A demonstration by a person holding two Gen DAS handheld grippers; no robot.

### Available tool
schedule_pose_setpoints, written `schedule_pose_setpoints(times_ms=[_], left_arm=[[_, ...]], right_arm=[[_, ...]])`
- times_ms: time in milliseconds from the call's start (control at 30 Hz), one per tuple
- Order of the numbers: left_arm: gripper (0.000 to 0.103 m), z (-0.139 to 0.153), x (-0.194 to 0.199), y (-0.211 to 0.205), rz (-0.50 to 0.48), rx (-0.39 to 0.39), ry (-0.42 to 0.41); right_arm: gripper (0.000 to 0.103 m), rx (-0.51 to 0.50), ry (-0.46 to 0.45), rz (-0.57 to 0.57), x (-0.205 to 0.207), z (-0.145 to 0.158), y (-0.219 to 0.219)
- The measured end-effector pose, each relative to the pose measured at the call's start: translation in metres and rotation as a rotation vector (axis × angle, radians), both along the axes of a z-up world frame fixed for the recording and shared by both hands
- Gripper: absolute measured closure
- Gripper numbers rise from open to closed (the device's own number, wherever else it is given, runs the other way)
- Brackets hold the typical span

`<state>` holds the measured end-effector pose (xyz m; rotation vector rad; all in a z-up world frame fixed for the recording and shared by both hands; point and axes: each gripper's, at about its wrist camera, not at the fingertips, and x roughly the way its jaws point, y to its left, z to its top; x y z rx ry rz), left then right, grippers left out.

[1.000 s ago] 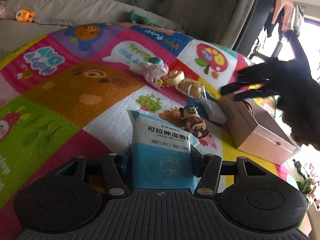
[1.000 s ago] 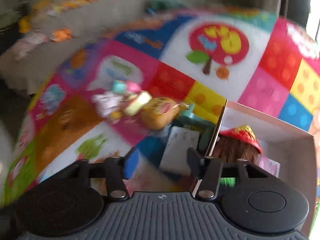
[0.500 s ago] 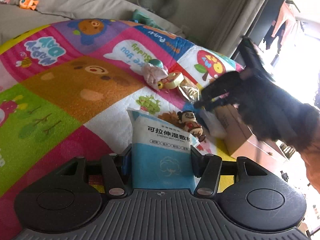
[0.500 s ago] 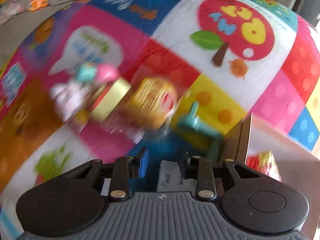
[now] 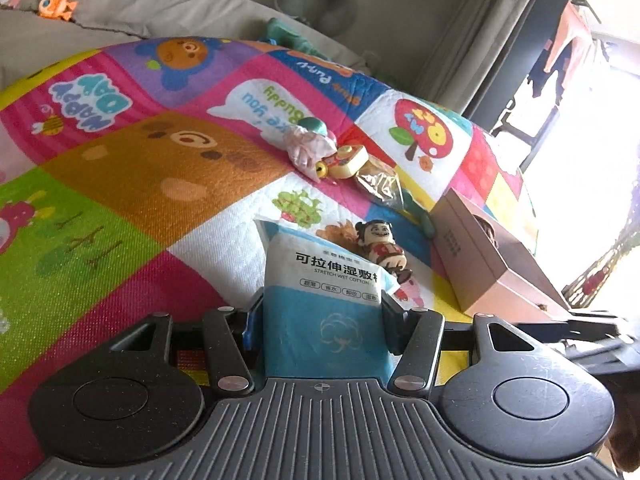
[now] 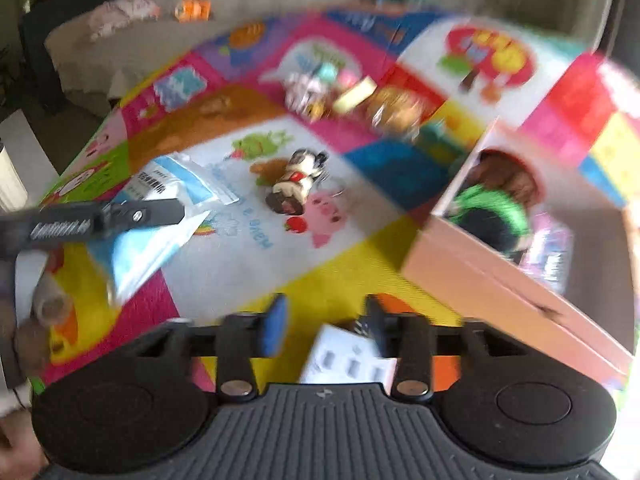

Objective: Organize objects

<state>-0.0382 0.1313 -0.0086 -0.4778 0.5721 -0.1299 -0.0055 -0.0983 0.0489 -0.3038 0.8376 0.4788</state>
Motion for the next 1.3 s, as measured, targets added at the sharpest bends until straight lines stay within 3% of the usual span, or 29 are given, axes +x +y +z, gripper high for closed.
schedule_pose_setpoints(times_ms=[67, 267, 300, 400, 500, 567, 767, 900, 1000, 1133, 1200, 1300], left_arm=[[0.043, 0.000, 0.000, -0.001, 0.001, 0.008, 0.001], [0.043, 0.002, 0.001, -0.008, 0.001, 0.056, 0.008], [0.043, 0.003, 0.001, -0.009, 0.000, 0.070, 0.010], [0.043, 0.006, 0.002, -0.018, -0.006, 0.134, 0.023], [0.044, 0.011, 0.001, -0.029, -0.025, 0.222, 0.044], [0.045, 0.017, -0.001, -0.035, -0.050, 0.238, 0.064], [0.045, 0.073, 0.004, -0.077, -0.191, 0.253, -0.042], [0.045, 0.114, 0.044, -0.134, -0.312, 0.212, -0.069], [0.045, 0.126, 0.085, -0.188, -0.379, 0.199, -0.083], [0.045, 0.106, 0.145, -0.255, -0.374, 0.192, -0.066], [0.044, 0.086, 0.168, -0.280, -0.357, 0.230, -0.054], [0.044, 0.054, 0.190, -0.296, -0.358, 0.262, 0.032]], right_arm=[[0.040, 0.031, -0.014, -0.023, -0.012, 0.000, -0.014], [0.038, 0.112, 0.079, -0.100, -0.004, -0.030, -0.035], [0.039, 0.118, 0.068, -0.101, -0.008, -0.033, -0.034], [0.055, 0.084, 0.007, -0.059, -0.024, -0.034, -0.027], [0.056, 0.088, -0.025, -0.037, -0.039, -0.030, -0.031], [0.056, 0.110, -0.051, -0.048, -0.048, -0.025, -0.042], [0.056, 0.257, -0.149, -0.171, -0.070, -0.005, -0.102], [0.056, 0.351, -0.217, -0.225, -0.082, 0.000, -0.130], [0.056, 0.393, -0.249, -0.248, -0.087, 0.000, -0.142], [0.056, 0.403, -0.268, -0.290, -0.090, -0.004, -0.156], [0.056, 0.404, -0.268, -0.314, -0.091, -0.006, -0.164], [0.056, 0.378, -0.280, -0.350, -0.093, -0.007, -0.174]])
